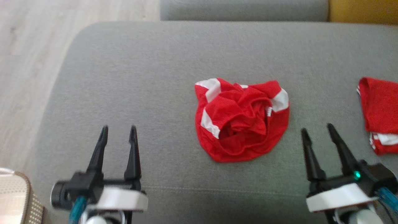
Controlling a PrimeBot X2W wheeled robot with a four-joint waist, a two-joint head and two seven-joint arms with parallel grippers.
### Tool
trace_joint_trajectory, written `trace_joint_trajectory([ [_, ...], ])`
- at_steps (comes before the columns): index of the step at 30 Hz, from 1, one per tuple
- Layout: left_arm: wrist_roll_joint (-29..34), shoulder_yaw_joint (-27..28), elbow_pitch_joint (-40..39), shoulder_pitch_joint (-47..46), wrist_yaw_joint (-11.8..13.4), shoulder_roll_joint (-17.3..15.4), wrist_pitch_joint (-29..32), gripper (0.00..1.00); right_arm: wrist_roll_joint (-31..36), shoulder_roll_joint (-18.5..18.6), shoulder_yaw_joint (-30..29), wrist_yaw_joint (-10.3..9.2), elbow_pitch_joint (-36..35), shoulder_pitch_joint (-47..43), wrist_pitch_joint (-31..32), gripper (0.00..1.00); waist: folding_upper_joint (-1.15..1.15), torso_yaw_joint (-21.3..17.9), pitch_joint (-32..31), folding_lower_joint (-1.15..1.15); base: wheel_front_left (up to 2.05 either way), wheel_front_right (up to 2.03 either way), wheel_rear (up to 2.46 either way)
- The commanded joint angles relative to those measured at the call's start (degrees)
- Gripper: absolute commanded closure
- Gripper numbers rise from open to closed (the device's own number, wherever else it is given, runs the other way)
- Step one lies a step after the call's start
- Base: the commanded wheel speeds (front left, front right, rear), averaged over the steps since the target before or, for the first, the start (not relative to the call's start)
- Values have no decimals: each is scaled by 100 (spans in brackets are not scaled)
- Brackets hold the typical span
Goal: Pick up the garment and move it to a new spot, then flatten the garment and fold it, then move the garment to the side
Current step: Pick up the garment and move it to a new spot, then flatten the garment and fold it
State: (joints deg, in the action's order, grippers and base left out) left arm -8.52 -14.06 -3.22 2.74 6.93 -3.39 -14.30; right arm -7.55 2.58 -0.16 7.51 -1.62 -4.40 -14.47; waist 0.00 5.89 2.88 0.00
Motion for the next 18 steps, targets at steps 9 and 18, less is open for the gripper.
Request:
trace_joint_trajectory([
  [9,152,206,-521,629,119,49,-70,0,-141,30,15,-2,-283,-249,-52,0,0,316,-271,0,0,0,0],
  [18,208,151,-420,636,117,50,-70,0,-208,30,110,-2,-222,-293,-52,0,0,324,-288,0,0,0,0],
])
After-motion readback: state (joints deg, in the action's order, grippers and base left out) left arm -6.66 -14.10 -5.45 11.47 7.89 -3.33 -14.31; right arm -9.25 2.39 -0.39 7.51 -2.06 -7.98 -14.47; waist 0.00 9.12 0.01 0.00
